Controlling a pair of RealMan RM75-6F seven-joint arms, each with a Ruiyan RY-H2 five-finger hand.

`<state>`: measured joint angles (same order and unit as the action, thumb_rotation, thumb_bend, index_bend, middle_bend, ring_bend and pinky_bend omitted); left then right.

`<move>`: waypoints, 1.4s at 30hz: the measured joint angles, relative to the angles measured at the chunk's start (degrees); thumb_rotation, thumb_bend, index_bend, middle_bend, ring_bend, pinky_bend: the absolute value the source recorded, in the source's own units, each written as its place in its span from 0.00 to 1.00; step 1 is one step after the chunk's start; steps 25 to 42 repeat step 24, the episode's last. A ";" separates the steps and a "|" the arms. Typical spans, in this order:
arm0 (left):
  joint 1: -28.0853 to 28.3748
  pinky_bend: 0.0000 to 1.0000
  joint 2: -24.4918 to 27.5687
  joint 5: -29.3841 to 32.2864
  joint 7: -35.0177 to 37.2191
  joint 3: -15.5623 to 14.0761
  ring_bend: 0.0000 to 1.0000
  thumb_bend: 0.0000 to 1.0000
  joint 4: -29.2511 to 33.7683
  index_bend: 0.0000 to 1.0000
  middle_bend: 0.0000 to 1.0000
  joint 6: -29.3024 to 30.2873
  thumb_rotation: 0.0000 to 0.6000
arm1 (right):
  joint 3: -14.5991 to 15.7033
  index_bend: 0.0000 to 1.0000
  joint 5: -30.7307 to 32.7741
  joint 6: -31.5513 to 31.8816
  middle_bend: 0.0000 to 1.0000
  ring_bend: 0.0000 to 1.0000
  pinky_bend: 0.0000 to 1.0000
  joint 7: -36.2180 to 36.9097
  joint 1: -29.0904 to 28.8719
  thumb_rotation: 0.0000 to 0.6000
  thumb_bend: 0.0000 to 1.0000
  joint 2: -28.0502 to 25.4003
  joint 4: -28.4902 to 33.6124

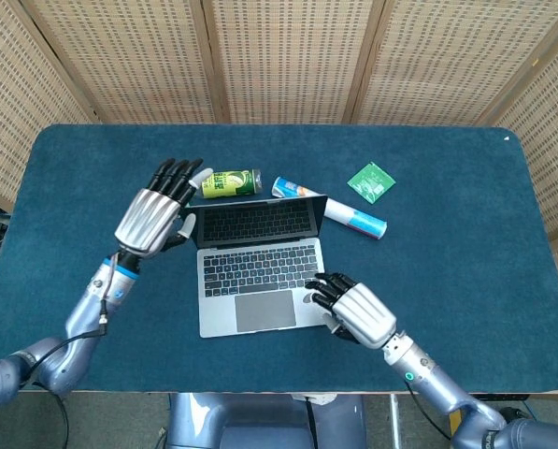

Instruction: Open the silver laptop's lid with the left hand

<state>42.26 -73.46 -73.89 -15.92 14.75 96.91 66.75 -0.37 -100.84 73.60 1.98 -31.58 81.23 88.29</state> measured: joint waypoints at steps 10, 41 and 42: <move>-15.87 0.00 9.12 -3.79 3.02 -7.29 0.00 0.00 5.26 0.00 0.00 14.27 0.97 | -0.63 0.10 -1.73 15.26 0.05 0.00 0.00 5.95 6.97 1.00 0.00 -6.32 -9.49; -34.83 0.00 6.22 -12.23 15.73 -20.27 0.00 0.00 -5.52 0.00 0.00 26.30 1.00 | 2.93 0.00 6.58 22.71 0.00 0.00 0.00 -0.71 23.06 1.00 0.00 -13.47 0.35; -34.83 0.00 6.22 -12.23 15.73 -20.27 0.00 0.00 -5.52 0.00 0.00 26.30 1.00 | 2.93 0.00 6.58 22.71 0.00 0.00 0.00 -0.71 23.06 1.00 0.00 -13.47 0.35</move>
